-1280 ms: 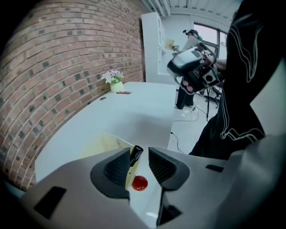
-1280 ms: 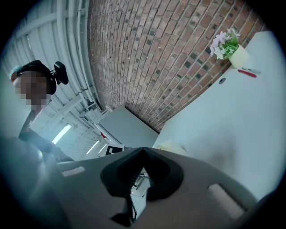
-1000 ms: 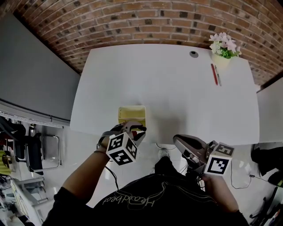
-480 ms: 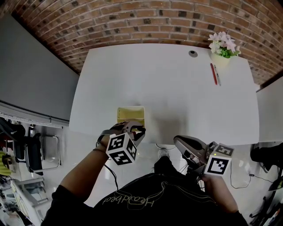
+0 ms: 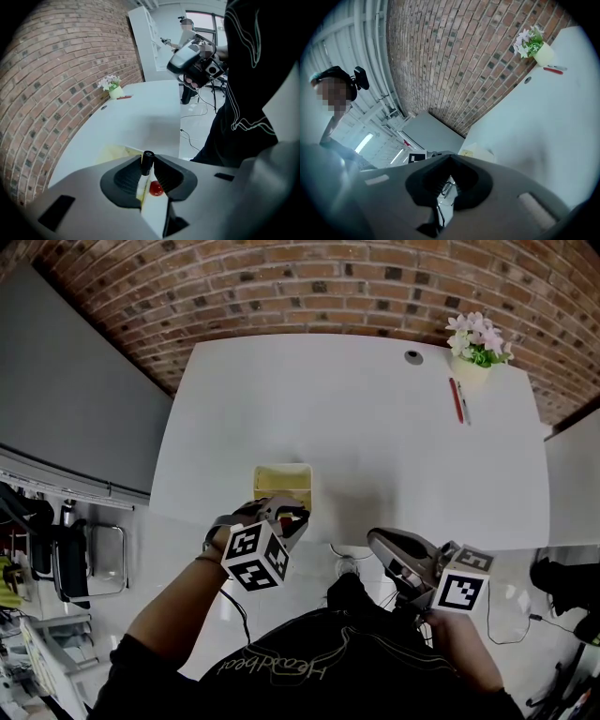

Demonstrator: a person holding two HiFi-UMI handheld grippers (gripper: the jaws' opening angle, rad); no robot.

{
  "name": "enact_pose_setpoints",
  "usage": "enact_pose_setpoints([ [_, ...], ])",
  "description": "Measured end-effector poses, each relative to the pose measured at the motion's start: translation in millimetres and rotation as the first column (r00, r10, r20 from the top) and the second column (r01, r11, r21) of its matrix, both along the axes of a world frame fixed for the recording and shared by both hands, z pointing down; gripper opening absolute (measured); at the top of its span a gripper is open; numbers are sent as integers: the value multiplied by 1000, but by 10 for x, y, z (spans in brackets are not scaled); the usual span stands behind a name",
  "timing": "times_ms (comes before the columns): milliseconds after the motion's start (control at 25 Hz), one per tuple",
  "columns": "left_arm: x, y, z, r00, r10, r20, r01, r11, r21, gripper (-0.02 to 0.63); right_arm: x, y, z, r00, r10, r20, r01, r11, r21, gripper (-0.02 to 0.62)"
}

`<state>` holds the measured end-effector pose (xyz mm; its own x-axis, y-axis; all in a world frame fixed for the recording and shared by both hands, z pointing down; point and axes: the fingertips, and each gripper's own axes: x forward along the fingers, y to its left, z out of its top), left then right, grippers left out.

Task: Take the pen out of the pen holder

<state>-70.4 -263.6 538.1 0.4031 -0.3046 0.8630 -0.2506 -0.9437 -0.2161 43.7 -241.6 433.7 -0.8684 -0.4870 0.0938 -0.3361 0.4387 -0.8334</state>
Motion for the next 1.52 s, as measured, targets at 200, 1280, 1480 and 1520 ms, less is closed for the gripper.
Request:
enact_pose_setpoints([
  [200,-69,-20,-54,999,-32,-23,32,999,13,83,-35,34,-13,1000,-1,-1,1,1000,4,3],
  [1280,-410,-78,-1146,843,-339,-418,404,911,77,74,-310,563,-267,998,-22,-61,27,996,80,3],
  [1480,-515,9,-1540,759,-376,-532,480,875,67,74,-371,667,-383,998,-22,-63,29,992,120,3],
  [1520,-522,48,-1613,743,-378,-552,489,870,63,74,-389,697,-398,998,-24,-63,31,992,125,3],
])
